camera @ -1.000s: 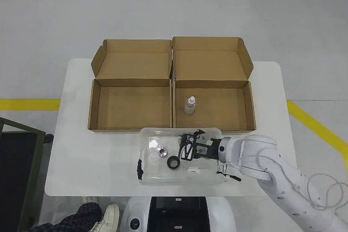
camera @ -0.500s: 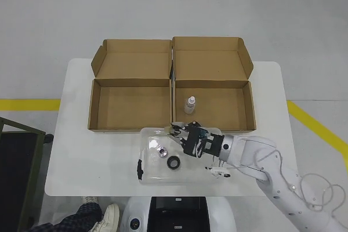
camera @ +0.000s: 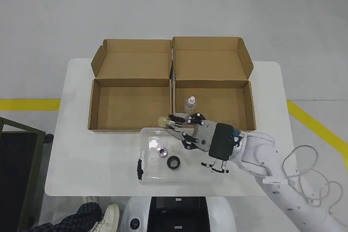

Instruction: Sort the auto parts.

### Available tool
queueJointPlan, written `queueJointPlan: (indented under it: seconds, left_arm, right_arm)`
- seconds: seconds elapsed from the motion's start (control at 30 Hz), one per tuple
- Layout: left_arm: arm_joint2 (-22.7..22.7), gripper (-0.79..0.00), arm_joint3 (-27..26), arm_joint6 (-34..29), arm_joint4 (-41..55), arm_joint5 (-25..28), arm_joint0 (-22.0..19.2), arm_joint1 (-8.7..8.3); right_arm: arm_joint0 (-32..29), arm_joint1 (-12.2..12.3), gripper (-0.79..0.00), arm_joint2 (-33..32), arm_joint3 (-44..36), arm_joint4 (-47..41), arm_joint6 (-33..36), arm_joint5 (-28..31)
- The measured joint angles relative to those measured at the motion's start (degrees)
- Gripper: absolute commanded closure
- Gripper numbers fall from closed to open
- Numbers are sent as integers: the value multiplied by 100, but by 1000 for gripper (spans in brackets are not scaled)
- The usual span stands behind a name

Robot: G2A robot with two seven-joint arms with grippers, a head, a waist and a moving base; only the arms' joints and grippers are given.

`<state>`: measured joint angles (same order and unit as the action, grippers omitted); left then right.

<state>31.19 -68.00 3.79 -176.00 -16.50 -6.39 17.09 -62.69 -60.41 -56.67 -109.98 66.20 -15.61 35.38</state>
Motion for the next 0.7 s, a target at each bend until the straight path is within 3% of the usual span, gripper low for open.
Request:
queueJointPlan:
  seconds: [0.7]
  left_arm:
    - [0, -785, 0, 0, 0, 0, 0, 0]
  right_arm:
    - [-118, -72, 0, -579, -626, 157, -685, -197]
